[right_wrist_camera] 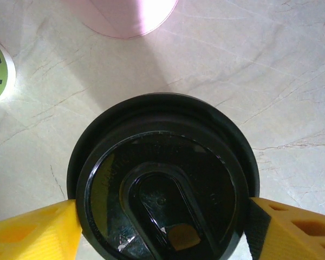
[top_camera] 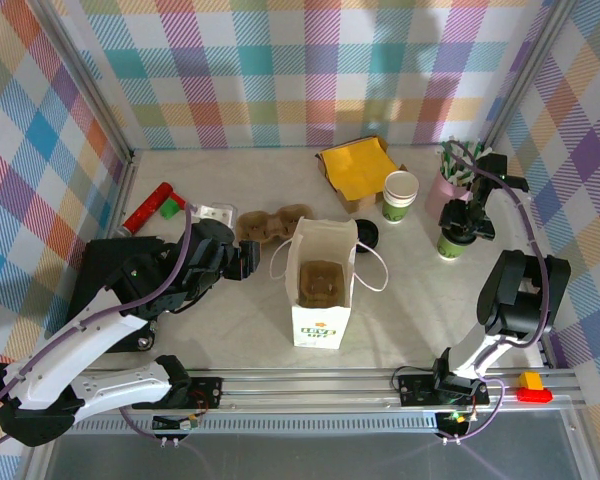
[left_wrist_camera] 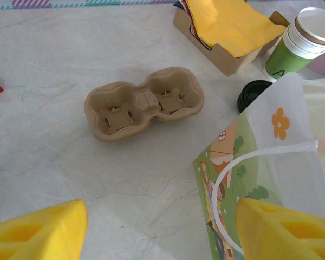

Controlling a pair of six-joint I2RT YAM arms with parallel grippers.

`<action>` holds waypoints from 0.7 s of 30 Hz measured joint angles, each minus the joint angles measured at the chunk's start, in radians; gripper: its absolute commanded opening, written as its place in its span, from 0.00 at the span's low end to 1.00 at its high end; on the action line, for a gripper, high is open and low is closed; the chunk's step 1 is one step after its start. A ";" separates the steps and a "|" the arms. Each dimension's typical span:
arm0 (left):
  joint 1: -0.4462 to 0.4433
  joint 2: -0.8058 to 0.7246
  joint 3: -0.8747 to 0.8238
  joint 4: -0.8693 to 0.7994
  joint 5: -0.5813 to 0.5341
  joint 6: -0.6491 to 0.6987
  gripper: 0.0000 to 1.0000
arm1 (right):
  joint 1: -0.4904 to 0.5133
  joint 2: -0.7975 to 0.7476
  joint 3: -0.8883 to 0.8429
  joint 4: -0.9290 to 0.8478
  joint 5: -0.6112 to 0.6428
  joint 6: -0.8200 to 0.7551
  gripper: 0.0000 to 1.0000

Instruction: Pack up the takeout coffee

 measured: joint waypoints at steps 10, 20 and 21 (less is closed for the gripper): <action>0.009 0.006 -0.011 0.001 0.008 0.000 0.72 | 0.000 0.024 0.018 -0.008 0.001 0.000 0.80; 0.014 0.026 -0.011 0.012 0.027 0.003 0.72 | 0.000 0.055 0.049 -0.016 0.023 0.001 0.77; 0.015 0.028 -0.012 0.016 0.029 0.003 0.72 | 0.000 0.055 0.049 -0.017 0.024 0.000 0.78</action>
